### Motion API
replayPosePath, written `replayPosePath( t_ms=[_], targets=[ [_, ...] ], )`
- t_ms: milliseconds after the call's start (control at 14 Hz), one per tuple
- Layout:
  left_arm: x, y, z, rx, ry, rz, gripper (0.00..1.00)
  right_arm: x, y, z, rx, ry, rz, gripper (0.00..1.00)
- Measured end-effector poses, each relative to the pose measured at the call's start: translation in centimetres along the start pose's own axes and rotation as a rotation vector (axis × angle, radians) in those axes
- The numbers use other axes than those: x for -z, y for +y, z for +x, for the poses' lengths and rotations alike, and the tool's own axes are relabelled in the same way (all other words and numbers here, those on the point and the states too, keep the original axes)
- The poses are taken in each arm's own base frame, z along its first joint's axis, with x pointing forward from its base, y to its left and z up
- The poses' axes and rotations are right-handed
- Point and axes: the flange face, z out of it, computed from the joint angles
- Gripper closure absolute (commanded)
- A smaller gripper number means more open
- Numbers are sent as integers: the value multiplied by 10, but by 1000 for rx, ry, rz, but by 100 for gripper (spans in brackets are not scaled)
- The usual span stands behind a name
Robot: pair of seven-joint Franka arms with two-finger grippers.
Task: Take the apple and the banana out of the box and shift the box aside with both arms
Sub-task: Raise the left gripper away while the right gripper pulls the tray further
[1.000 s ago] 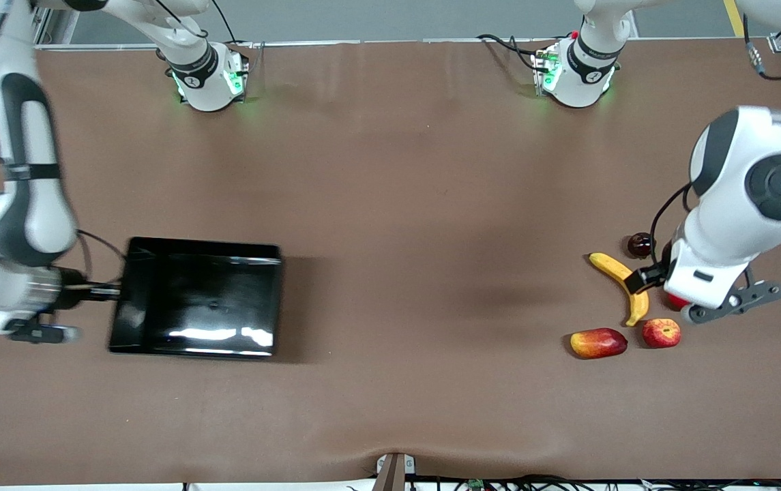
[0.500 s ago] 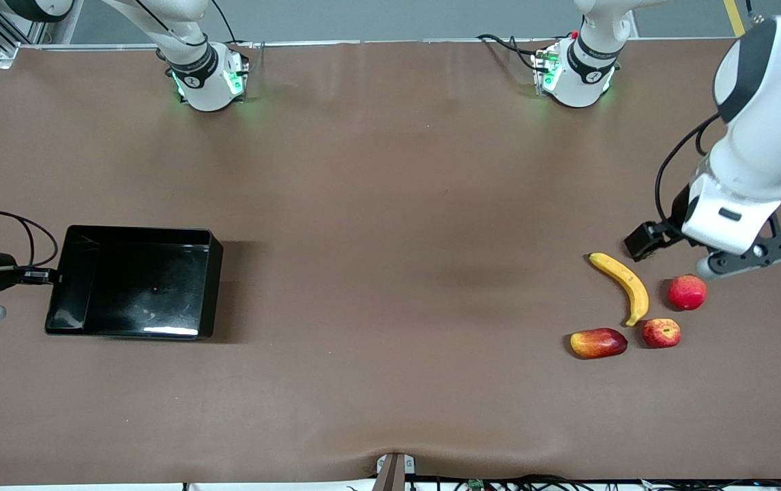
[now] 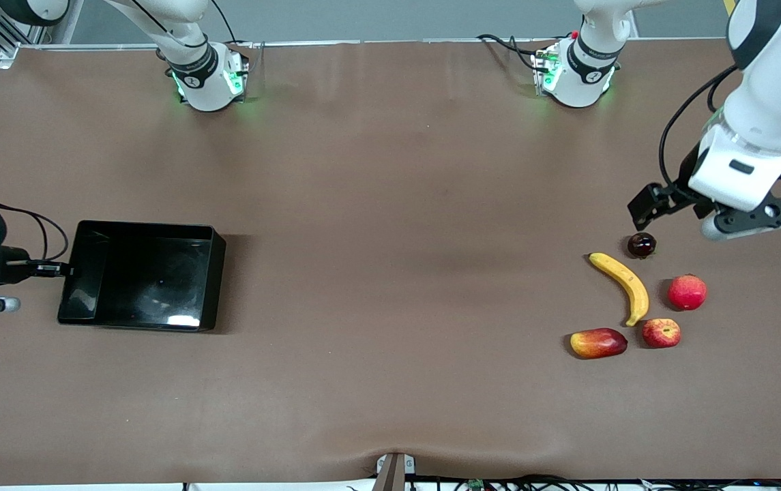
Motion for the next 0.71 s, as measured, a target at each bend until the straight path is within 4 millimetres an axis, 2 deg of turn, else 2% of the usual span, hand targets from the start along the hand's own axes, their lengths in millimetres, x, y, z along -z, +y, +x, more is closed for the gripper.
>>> replayPosePath(
  t_ms=[71,143,429,571,714],
  targets=[
    [5,-4,-2,-26,0,-8,0,-2,1,-1,0,-1,6,9],
    [12,-12,-2,-44,5,-19,0,-3,2,-2,-2,0,10,0],
    [30,-54,-9,-71,-30,-30,0,10,-3,5,13,28,8,0],
    [35,-63,-15,-78,-52,-20,0,38,-16,20,64,84,-10,0],
    [38,-70,-19,-71,-60,-14,0,77,-48,40,151,154,-38,0]
  ],
)
